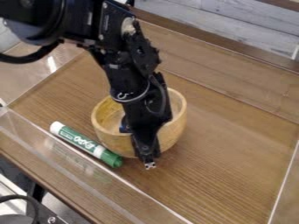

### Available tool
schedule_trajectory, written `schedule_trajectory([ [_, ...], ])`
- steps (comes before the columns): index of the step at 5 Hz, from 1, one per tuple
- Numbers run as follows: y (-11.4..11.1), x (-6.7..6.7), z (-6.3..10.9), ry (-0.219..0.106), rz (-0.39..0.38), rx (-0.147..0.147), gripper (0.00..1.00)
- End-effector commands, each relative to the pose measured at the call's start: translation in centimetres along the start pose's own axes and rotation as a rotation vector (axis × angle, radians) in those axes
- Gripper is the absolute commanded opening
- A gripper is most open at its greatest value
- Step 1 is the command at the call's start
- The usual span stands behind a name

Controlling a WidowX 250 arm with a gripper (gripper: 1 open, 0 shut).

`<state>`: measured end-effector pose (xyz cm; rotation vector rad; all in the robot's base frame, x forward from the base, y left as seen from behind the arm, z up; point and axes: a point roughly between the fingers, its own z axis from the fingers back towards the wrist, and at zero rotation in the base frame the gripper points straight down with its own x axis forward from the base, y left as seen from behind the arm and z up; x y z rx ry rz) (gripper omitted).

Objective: Put the green marker in the brown bowl

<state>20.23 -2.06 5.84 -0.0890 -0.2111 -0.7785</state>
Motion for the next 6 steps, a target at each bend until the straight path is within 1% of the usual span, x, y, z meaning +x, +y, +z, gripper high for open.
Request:
schedule_trajectory([
  [1, 1.4, 1.3, 1.4, -0.066, -0.008, 0.055, 0.00],
  [2, 1.7, 1.4, 1.8, -0.079, -0.005, 0.056, 0.00],
  [6, 0.9, 0.7, 3.1, -0.114, 0.029, 0.021, 0.00],
])
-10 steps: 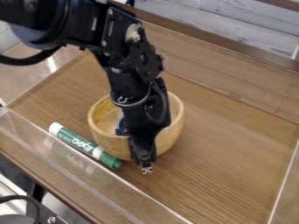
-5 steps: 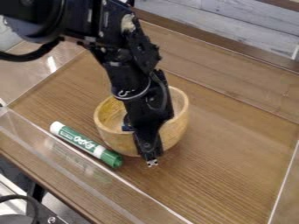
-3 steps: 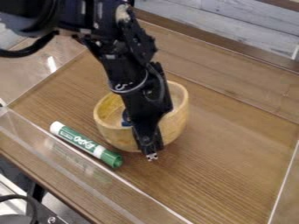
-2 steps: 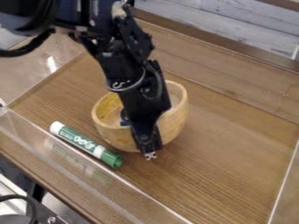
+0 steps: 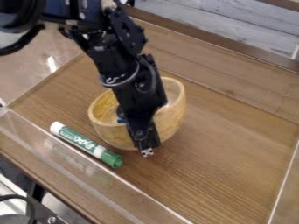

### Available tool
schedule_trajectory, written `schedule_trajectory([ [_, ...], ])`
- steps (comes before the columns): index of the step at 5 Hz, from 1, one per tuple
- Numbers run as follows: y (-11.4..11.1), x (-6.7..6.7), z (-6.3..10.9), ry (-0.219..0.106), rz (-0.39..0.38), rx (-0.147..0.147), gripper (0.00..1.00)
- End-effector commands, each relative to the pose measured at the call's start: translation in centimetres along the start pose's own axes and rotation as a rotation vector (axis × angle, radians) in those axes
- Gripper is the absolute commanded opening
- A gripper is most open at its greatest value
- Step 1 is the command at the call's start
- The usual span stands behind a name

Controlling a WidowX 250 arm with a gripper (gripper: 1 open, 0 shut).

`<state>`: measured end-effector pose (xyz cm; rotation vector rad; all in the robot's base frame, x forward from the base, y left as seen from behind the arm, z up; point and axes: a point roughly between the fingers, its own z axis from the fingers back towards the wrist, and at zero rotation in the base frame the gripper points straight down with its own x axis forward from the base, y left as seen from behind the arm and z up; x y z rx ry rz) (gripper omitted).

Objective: Put the green marker in the brown bowl

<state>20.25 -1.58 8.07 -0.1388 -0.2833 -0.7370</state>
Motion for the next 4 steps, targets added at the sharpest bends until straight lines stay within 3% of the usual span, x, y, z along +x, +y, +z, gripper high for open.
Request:
schedule_trajectory([
  [1, 0.31, 0.39, 1.14, -0.039, -0.008, 0.024, 0.00],
  [4, -0.57, 0.04, 2.03, -0.071, 0.009, -0.010, 0.00],
])
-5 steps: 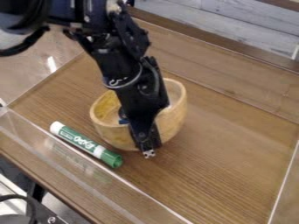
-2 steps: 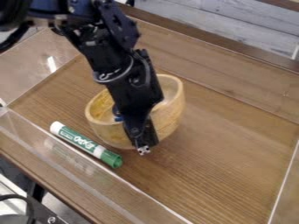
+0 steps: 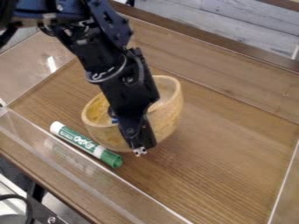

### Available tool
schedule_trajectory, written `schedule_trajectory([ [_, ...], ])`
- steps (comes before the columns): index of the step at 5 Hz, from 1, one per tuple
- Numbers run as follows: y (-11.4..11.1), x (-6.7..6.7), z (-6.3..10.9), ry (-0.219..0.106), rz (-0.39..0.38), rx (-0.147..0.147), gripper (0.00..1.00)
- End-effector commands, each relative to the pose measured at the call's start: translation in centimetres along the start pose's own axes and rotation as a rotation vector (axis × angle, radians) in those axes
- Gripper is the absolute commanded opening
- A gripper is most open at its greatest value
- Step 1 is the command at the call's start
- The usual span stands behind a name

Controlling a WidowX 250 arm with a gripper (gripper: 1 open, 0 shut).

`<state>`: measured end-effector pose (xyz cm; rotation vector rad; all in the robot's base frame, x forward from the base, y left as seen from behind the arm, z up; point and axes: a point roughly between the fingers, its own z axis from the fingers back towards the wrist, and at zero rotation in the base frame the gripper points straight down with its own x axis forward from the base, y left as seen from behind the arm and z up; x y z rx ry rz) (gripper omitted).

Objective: Put the green marker in the brown bowl

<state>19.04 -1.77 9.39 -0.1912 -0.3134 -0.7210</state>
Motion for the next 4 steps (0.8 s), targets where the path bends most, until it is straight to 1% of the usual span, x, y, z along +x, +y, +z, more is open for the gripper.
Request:
schedule_trajectory([
  [1, 0.1, 0.3, 0.7, -0.037, -0.005, 0.011, 0.00],
  [2, -0.1, 0.1, 0.8, -0.049, -0.001, 0.000, 1.00],
  [3, 0.1, -0.2, 0.8, -0.055, 0.012, -0.008, 1.00],
  [4, 0.9, -0.7, 0.9, -0.049, 0.022, -0.004, 0.00],
])
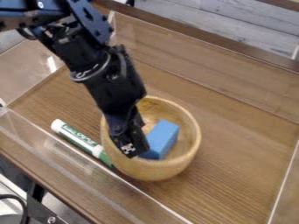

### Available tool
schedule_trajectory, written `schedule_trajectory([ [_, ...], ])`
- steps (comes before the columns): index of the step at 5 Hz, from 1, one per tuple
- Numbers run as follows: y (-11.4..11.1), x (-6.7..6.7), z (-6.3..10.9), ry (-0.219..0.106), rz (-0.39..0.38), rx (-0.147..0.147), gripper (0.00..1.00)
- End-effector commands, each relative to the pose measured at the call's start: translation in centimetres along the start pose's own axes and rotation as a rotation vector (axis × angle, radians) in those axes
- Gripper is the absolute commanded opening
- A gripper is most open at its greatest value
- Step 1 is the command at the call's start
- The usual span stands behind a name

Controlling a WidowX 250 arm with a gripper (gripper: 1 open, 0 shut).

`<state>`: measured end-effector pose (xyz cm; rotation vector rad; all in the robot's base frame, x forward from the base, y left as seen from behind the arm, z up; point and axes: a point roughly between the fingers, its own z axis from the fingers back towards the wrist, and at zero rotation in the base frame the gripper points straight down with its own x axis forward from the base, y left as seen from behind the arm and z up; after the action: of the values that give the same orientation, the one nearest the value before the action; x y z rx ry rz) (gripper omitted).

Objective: Put the green marker in the brown bowl

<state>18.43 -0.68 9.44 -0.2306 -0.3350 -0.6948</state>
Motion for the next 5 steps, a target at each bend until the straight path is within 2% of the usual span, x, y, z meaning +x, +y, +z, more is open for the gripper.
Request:
schedule_trajectory([
  [1, 1.1, 0.1, 0.4, -0.010, -0.002, 0.020, 0.00],
  [2, 1.8, -0.2, 0.4, -0.008, -0.001, 0.018, 0.00],
  [3, 2.2, -0.5, 0.1, -0.005, -0.008, 0.009, 1.00],
  [5, 3.0, -1.0, -0.5, 0.001, -0.025, -0.012, 1.00],
])
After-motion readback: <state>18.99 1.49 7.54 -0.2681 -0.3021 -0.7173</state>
